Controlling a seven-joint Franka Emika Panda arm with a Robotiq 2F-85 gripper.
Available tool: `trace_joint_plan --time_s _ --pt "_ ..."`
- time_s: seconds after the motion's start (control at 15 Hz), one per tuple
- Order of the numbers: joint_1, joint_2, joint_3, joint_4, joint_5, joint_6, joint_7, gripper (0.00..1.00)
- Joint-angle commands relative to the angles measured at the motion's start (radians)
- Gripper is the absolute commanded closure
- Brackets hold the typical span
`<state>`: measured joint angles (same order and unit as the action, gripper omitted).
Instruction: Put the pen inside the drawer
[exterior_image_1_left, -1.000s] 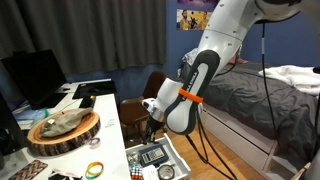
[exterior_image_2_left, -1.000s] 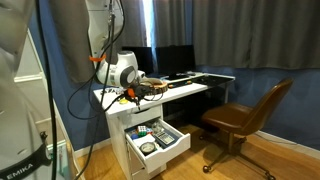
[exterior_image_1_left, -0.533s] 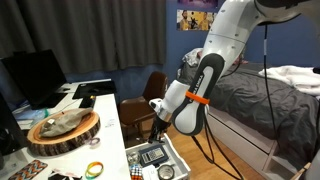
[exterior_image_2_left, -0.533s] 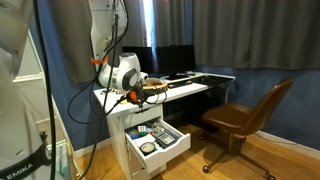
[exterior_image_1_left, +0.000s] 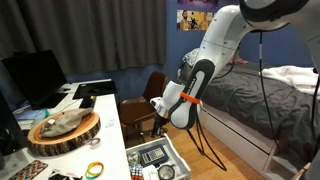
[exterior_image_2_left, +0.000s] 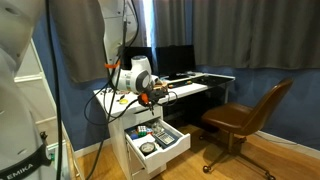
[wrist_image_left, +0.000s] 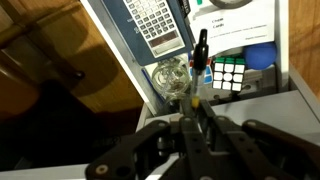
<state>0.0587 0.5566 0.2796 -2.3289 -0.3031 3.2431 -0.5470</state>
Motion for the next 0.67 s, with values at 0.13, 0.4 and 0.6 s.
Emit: trace_joint_plan --time_s 0.13,0.4,0.6 --pt "0.041 0.179 -0.060 0.217 -0.041 -0.133 0.022 0.97" --pt "0.115 0.297 -0.139 0.372 -0.067 -0.197 0.018 0.97" --pt "0.134 0.385 -0.146 0.481 -0.114 -0.263 -0.034 0.97"
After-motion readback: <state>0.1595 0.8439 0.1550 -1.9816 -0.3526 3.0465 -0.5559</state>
